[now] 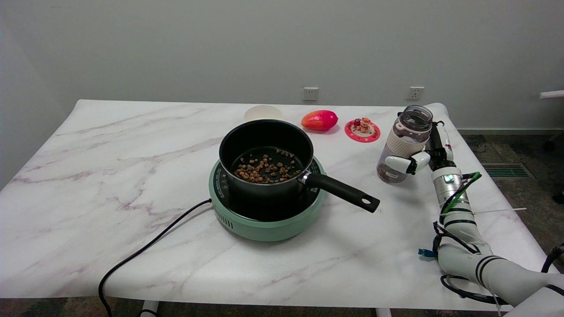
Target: Place the bottle onto the table.
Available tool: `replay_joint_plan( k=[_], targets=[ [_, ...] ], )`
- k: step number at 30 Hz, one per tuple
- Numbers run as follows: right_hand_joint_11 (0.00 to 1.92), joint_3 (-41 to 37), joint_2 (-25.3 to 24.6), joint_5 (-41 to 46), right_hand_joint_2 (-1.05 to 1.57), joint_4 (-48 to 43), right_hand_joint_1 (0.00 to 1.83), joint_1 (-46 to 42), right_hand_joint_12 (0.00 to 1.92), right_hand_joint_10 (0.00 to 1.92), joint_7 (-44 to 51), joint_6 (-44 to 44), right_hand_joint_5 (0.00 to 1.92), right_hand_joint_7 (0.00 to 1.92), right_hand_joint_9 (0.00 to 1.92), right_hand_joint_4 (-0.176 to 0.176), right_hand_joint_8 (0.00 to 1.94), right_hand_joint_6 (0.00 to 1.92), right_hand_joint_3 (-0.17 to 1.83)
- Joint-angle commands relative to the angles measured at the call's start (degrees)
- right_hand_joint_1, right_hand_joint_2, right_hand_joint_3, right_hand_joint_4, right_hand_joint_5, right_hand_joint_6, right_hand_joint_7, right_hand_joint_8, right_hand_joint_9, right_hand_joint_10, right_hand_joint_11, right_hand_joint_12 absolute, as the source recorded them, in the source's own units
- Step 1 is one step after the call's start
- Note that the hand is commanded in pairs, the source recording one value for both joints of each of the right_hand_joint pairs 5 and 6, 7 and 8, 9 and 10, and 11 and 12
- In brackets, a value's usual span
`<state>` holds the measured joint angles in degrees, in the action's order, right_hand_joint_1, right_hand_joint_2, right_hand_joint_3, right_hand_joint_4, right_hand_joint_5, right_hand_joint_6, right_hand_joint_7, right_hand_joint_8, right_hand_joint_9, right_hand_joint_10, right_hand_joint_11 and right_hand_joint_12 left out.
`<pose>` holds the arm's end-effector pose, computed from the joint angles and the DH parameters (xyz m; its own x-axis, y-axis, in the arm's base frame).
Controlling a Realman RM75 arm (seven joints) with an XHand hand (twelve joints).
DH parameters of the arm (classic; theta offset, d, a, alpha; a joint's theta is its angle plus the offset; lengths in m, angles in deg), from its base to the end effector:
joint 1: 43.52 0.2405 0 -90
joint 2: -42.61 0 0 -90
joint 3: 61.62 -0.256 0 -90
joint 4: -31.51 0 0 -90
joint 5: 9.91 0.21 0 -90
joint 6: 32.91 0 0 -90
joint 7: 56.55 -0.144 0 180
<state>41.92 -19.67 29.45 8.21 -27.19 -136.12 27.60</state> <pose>-0.3306 -0.3190 0.4887 0.2483 0.4528 0.8563 -0.9345 -0.1210 0.3349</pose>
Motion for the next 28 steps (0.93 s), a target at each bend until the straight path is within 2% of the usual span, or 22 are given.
replay_joint_plan(
  k=[1,8,15,25,28],
  targets=[
    [0.56,-0.4,1.4,0.2,-0.7,-0.2,1.27,-1.2,0.56,0.65,-0.3,1.2,0.59,1.02,0.65,0.0,1.02,0.59,1.13],
    [0.58,-1.3,6.0,0.2,-0.9,-0.7,1.26,-4.0,0.58,0.59,-0.4,0.8,0.41,0.78,0.59,0.0,0.78,0.41,1.02],
    [0.61,-5.7,10.8,0.0,-0.85,-0.2,1.32,-8.7,0.61,0.58,-0.5,-0.3,0.31,0.7,0.58,0.0,0.7,0.31,0.9],
    [0.69,-27.2,16.2,-0.2,-0.43,0.2,1.42,-23.1,0.69,0.61,4.9,0.0,0.29,0.81,0.61,0.0,0.81,0.29,1.05],
    [0.72,-32.9,16.1,0.2,-0.36,-2.4,1.42,-27.5,0.72,0.61,4.9,0.3,0.28,0.83,0.61,0.0,0.83,0.28,1.04]
  ],
)
